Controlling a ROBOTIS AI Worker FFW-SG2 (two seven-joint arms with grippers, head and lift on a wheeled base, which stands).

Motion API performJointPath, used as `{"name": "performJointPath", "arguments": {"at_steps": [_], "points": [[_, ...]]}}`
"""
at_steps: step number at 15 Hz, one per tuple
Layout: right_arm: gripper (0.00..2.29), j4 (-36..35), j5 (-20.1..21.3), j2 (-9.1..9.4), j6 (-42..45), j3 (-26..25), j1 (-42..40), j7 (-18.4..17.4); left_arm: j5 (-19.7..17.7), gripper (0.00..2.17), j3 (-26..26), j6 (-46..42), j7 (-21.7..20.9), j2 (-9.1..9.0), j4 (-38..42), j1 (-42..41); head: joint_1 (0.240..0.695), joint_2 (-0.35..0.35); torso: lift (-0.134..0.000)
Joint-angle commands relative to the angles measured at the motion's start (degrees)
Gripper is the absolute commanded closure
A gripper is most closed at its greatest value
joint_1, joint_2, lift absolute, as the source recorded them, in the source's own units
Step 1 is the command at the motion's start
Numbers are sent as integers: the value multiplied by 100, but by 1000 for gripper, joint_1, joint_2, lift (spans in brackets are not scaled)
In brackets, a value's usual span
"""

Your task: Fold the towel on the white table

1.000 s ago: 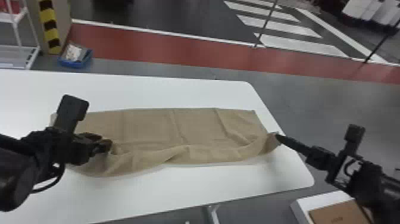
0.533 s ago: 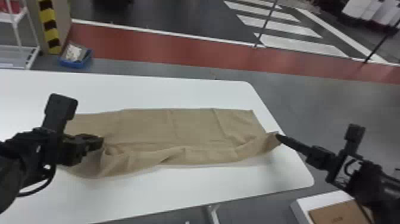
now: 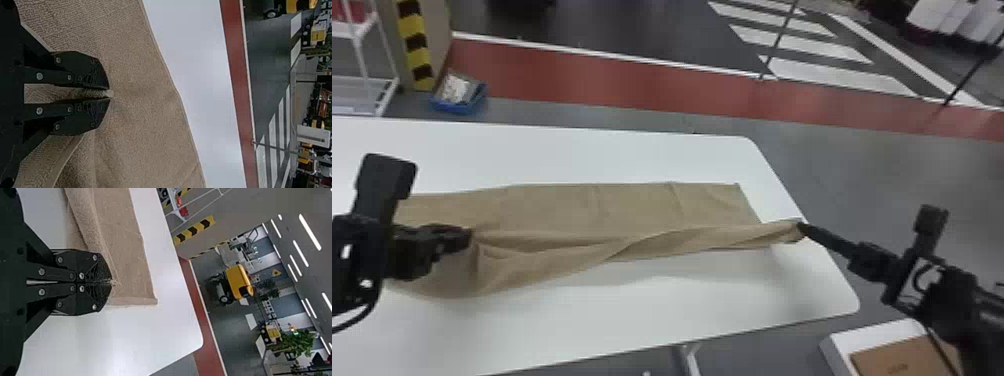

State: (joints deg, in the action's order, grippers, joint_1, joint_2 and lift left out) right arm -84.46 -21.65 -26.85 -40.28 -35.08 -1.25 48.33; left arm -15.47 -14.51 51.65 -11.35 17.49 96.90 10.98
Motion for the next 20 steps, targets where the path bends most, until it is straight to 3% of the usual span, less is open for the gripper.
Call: {"name": "performJointPath", "arguments": {"at_steps": [1,3,9,11,15,18,20], "points": [[1393,0,-6,-5,-29,-34,-33,1,9,984,45,0,-7,71,-39,-8,695,-350,-120],[1393,-9,-14,-5,-29,-34,-51,1,-18,859,45,0,-139,71,-4,-34,695,-350,-120],[1393,-88,-41,13,-117,-34,-77,1,-9,869,-43,0,-139,62,40,-166,695,-350,-120],[1396,-211,-120,21,-205,-87,-156,19,-193,900,142,0,-148,71,233,-263,695,-350,-120],[1396,-633,-322,92,-328,-412,-332,19,-861,1092,1188,351,-139,158,1103,-746,695,-350,-120],[1396,-1037,-463,153,-591,-632,-543,80,-1380,1092,2031,791,-148,238,1701,-1142,695,-339,-120],[1396,-1090,-348,153,-591,-623,-578,72,-1485,1092,2348,861,-148,281,1912,-1397,695,-312,-120]]}}
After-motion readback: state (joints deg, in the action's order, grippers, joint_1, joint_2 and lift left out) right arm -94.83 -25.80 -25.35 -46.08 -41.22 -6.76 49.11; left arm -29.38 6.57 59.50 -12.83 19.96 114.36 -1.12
